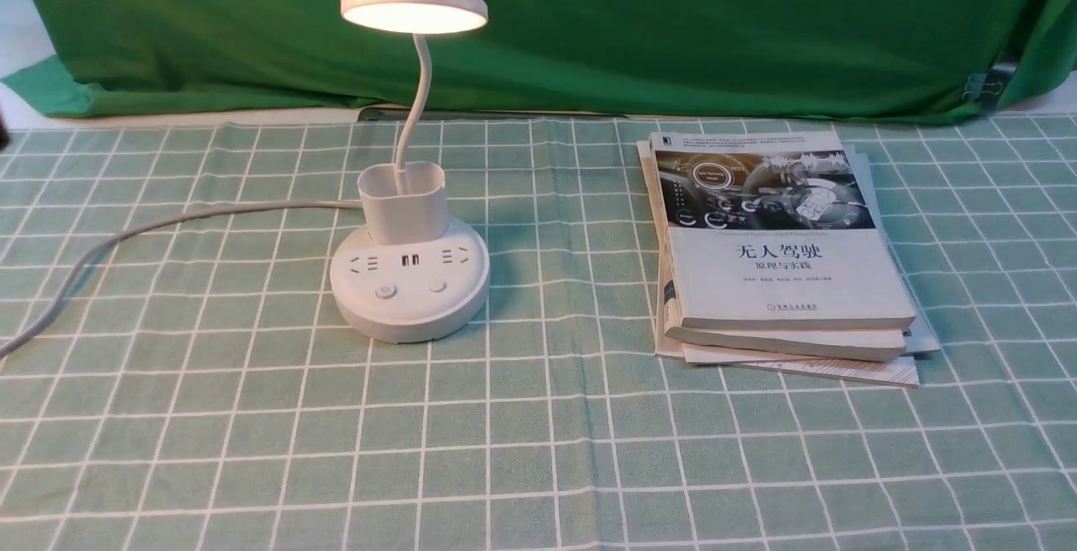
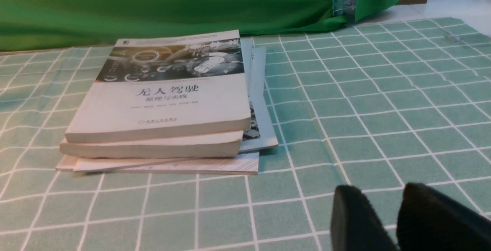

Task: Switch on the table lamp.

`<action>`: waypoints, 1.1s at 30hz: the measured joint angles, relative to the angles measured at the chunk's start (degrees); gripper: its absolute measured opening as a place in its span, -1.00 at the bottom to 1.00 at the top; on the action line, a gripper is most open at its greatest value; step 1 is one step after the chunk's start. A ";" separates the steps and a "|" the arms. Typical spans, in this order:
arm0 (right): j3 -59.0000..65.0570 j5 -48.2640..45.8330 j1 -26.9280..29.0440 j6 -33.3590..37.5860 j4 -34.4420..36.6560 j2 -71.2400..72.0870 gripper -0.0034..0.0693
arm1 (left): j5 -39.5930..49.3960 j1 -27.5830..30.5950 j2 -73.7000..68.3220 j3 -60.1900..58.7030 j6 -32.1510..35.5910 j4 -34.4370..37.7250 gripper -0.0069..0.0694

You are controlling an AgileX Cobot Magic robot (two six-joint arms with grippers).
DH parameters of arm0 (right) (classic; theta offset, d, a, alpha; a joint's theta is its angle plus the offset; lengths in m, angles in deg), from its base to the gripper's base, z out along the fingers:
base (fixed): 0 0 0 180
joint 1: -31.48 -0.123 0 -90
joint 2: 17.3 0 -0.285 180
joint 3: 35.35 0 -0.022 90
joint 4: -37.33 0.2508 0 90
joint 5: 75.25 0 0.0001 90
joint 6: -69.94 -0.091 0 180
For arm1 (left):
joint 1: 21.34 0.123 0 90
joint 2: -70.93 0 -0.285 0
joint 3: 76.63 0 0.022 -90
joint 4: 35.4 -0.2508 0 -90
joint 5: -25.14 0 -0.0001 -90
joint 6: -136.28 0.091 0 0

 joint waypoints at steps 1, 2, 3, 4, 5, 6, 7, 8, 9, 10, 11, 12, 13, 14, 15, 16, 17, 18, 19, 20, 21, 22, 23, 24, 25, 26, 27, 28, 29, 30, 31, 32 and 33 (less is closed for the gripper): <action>0.00 0.00 0.00 0.00 0.00 0.00 -0.25 | -2.29 1.73 2.12 -2.57 0.05 0.00 -0.81; 0.00 0.00 0.00 0.00 0.00 0.00 -0.25 | -4.64 3.95 4.23 -5.92 0.10 0.00 -0.81; 0.00 0.00 0.00 0.00 0.00 0.00 -0.25 | -6.92 6.12 5.87 -8.70 0.16 -0.05 -0.81; 0.00 0.00 0.00 0.00 0.00 0.00 -0.25 | -10.91 8.16 8.34 -13.07 0.22 -0.18 -0.81; 0.00 0.00 0.00 0.00 0.00 0.00 -0.25 | -13.28 10.04 9.93 -16.01 0.22 -0.18 -0.81; 0.00 0.00 0.00 0.00 0.00 0.00 -0.25 | -16.19 11.70 11.87 -19.73 0.22 -0.18 -0.81; 0.00 0.00 0.00 0.00 0.00 0.00 -0.25 | -18.59 12.80 13.40 -23.39 0.03 -0.18 -0.81; 0.00 0.00 0.00 0.00 0.00 0.00 -0.25 | -21.53 13.72 15.18 -26.19 -0.11 -0.18 -0.81; 0.00 0.00 0.00 0.00 0.00 0.00 -0.25 | -24.05 14.64 16.88 -29.51 -0.37 -0.18 -0.81; 0.00 -0.06 0.00 0.00 0.00 0.00 -0.25 | -25.98 15.39 18.40 -32.53 -0.45 -0.18 -0.81; 0.00 -0.06 0.00 0.00 0.00 0.00 -0.25 | -27.46 16.08 19.65 -35.81 -0.62 -0.18 -0.81; 0.00 0.00 0.00 0.00 0.00 0.00 -0.25 | -27.99 16.29 20.71 -37.80 -1.04 -0.18 -0.81; 0.00 0.00 0.00 0.00 0.00 0.00 -0.25 | -28.24 16.52 21.53 -40.25 -2.01 -0.18 -0.81; 0.00 0.00 0.00 0.00 0.00 0.00 -0.25 | -28.24 16.58 21.68 -40.25 -2.27 -0.18 -0.81; 0.00 0.00 0.00 0.00 0.00 0.00 -0.25 | -27.80 16.64 22.23 -41.97 -4.62 -0.18 -0.81; 0.00 0.00 0.00 0.00 0.00 0.00 -0.25 | -25.82 16.64 22.41 -42.25 -7.04 -0.48 -0.81; 0.00 0.00 0.00 0.00 0.00 0.00 -0.25 | -25.49 16.64 22.47 -42.25 -7.35 -0.61 -0.81; 0.00 0.00 0.00 0.00 0.00 0.00 -0.25 | -22.94 16.64 22.47 -42.25 -8.76 -1.20 -0.81; 0.00 0.00 0.00 0.00 0.00 0.00 -0.25 | -21.41 16.64 22.55 -42.29 -9.49 -1.33 -0.81; 0.00 0.00 0.00 0.00 0.00 0.00 -0.25 | -19.53 16.64 22.71 -42.29 -10.06 -1.77 -0.81; 0.00 0.00 0.00 0.00 0.00 0.00 -0.25 | -17.93 16.64 23.08 -42.29 -10.59 -2.35 -0.81; 0.00 0.00 0.00 0.00 0.00 0.00 -0.25 | -16.61 16.44 23.48 -42.31 -10.88 -3.19 -0.81; 0.00 0.00 0.00 0.00 0.00 0.00 -0.25 | -16.61 16.39 23.55 -42.31 -10.93 -3.19 -0.81; 0.00 0.00 0.00 0.00 0.00 0.00 -0.25 | -14.84 15.63 23.72 -42.36 -12.06 -5.69 -0.81; 0.00 0.00 0.00 0.00 0.00 0.00 -0.25 | -13.62 14.63 23.80 -42.36 -13.66 -8.53 -0.81; 0.00 0.00 0.00 0.00 0.00 0.00 -0.25 | -13.62 14.44 23.80 -42.36 -13.66 -8.53 -0.81; 0.00 -0.01 0.00 0.00 0.00 0.00 -0.25 | -12.96 13.16 23.81 -42.36 -16.32 -11.81 -0.81; 0.00 -0.01 0.00 0.00 0.00 0.00 -0.25 | -12.79 12.27 23.87 -42.36 -18.02 -13.67 -0.81; 0.00 0.05 0.00 0.00 0.00 0.00 -0.25 | -12.71 11.41 23.90 -42.36 -19.35 -15.23 -0.81; 0.00 0.05 0.00 0.00 0.00 0.00 -0.25 | -12.57 10.79 23.90 -42.36 -20.22 -16.29 -0.81; 0.00 -0.01 0.00 0.00 0.00 0.00 -0.25 | -12.50 10.00 23.90 -42.36 -21.17 -17.47 -0.81; 0.00 -0.01 0.00 0.00 0.00 0.00 -0.25 | -12.46 9.79 23.94 -42.36 -21.41 -18.02 -0.81; 0.00 -0.01 0.00 0.00 0.00 0.00 -0.25 | -12.46 9.69 23.94 -42.36 -21.42 -18.11 -0.81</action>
